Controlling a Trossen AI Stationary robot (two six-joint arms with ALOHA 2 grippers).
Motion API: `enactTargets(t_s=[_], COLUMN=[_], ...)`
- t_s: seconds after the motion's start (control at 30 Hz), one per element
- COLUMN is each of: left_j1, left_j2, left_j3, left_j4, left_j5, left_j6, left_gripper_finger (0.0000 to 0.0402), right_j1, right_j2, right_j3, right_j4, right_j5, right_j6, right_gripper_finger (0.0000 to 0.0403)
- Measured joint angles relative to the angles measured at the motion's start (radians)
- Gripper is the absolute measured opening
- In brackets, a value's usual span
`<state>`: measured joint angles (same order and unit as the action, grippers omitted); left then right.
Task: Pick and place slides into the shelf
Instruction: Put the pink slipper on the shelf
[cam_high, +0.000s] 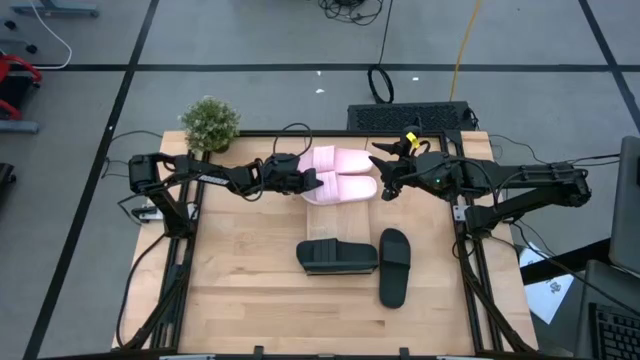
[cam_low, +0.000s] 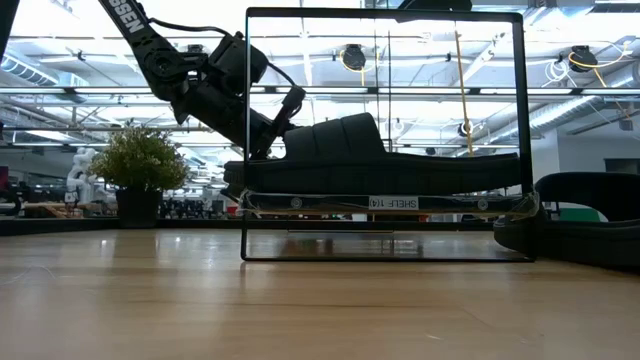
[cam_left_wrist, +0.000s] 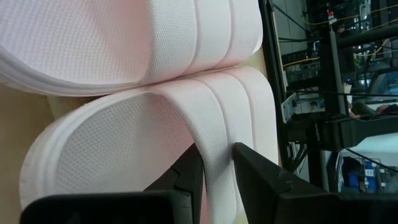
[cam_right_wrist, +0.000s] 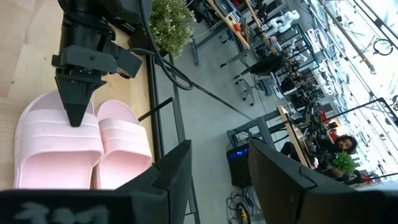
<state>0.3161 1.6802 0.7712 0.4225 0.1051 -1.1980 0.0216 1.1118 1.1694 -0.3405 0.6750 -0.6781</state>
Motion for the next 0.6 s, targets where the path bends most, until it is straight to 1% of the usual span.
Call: enactTargets(t_s=[0.33, 0.6], left_j1=[0.001, 0.015], left_j2=[-0.013, -0.036], left_j3=[0.000, -0.001], left_j4=[0.001, -0.028], left_j5=[-0.011, 0.001], left_j6=[0.025, 0.051], left_gripper_finger=[0.0083, 0.0083], right_j1=[0.000, 0.000], right_j2=[0.000, 0.000], right_j3=[0.000, 0.000], right_j4=[0.000, 0.000], right_j5=[0.000, 0.000], right_j6=[0.000, 0.001], right_gripper_finger=[0.0148, 0.0148])
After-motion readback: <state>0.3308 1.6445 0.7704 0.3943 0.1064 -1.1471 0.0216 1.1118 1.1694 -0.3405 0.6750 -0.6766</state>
